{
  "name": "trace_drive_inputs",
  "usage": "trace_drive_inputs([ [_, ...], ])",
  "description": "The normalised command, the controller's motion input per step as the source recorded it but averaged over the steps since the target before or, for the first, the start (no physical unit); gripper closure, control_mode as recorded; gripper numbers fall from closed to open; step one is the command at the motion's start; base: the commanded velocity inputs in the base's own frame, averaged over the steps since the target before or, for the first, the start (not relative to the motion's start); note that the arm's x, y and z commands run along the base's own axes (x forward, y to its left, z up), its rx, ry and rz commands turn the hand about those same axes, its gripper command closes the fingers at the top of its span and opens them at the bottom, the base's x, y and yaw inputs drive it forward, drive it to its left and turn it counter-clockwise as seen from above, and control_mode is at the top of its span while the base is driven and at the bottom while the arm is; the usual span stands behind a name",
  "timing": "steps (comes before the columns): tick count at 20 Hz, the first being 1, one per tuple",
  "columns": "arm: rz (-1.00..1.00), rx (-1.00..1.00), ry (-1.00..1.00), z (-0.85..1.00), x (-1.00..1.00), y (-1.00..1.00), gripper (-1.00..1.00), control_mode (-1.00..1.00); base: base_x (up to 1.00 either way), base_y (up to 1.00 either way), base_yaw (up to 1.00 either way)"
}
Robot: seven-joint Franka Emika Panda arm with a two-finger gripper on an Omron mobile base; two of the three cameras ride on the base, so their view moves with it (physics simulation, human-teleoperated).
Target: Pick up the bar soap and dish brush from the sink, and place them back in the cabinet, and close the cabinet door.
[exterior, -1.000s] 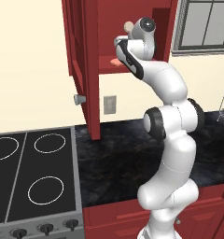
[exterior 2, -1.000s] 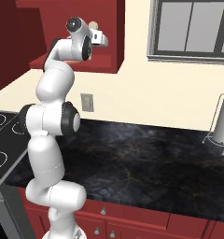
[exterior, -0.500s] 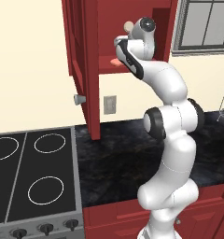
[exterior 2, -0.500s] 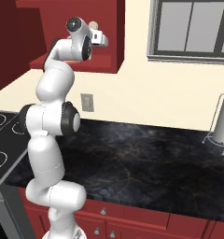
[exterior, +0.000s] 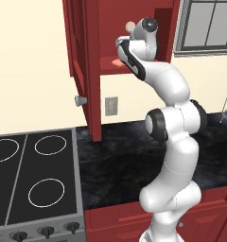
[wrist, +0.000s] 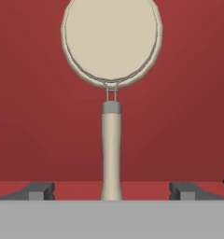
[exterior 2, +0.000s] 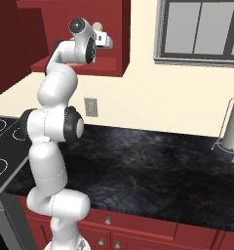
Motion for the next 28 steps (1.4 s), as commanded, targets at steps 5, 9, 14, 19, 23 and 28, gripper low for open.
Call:
trace_drive_inputs([
  [5, 0.0, 0.0, 0.0, 0.0, 0.0, 0.0, -1.0, -1.0, 0.0, 0.0, 0.0],
  [9, 0.0, 0.0, -0.06, 0.0, 0.0, 0.0, -1.0, -1.0, 0.0, 0.0, 0.0],
  [14, 0.0, 0.0, -0.1, 0.0, -0.01, 0.0, -1.0, -1.0, 0.0, 0.0, 0.0],
  [19, 0.0, 0.0, -0.09, 0.0, -0.05, 0.0, -1.0, -1.0, 0.0, 0.0, 0.0],
  [23, 0.0, 0.0, -0.05, -0.01, -0.12, 0.0, -1.0, -1.0, 0.0, 0.0, 0.0],
  [28, 0.0, 0.0, -0.01, 0.0, -0.18, 0.0, -1.0, -1.0, 0.0, 0.0, 0.0],
])
